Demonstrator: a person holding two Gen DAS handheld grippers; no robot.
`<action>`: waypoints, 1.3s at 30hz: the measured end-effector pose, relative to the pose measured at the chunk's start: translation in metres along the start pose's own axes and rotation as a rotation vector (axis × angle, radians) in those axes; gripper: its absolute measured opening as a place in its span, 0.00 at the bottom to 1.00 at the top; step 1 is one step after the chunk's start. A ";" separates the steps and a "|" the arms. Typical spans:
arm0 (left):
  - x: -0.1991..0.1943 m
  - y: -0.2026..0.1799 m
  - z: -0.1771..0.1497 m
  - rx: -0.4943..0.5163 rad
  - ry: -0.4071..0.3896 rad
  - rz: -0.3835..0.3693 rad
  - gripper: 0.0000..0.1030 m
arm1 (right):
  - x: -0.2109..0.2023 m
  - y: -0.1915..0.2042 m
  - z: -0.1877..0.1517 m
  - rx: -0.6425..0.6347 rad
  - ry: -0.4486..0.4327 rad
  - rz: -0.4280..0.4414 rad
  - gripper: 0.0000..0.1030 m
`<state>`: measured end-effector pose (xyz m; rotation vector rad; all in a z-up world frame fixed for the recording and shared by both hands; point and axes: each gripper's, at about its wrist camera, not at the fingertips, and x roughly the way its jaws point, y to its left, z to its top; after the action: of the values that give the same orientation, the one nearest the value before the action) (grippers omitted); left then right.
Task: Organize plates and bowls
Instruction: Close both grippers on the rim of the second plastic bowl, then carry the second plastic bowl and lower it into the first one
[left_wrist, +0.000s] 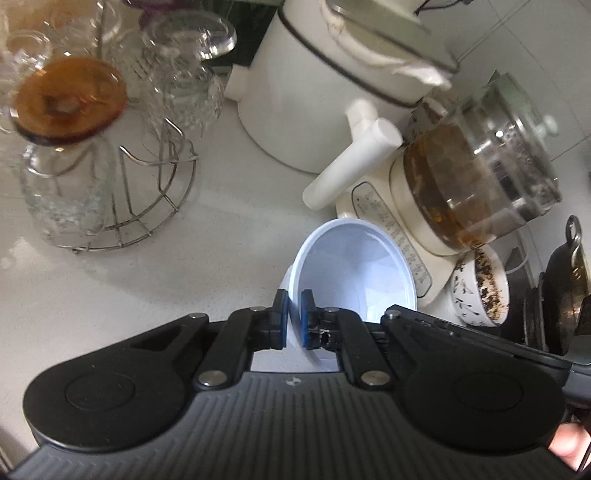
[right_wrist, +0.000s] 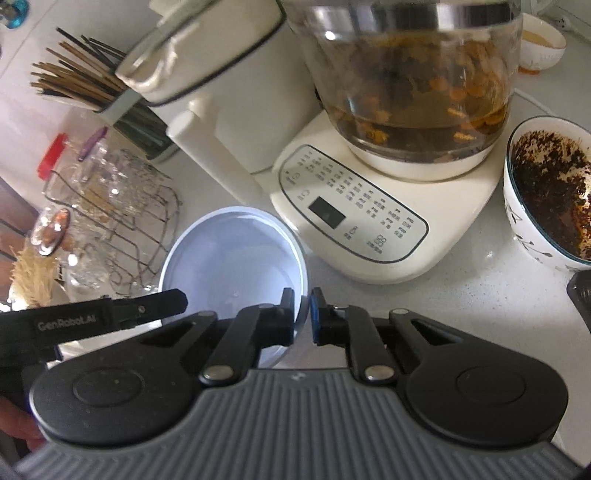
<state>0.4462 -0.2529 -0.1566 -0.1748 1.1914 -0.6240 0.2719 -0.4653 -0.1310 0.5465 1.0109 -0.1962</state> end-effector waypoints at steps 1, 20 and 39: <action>-0.006 -0.001 -0.001 0.001 -0.010 0.002 0.08 | -0.005 0.003 -0.001 -0.008 -0.014 0.007 0.11; -0.112 0.014 -0.027 0.000 -0.111 0.016 0.08 | -0.066 0.061 -0.021 -0.060 -0.092 0.111 0.11; -0.177 0.091 -0.086 -0.118 -0.176 0.064 0.08 | -0.058 0.137 -0.079 -0.188 -0.044 0.141 0.11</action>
<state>0.3614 -0.0664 -0.0863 -0.2846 1.0602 -0.4724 0.2369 -0.3134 -0.0676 0.4378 0.9333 0.0122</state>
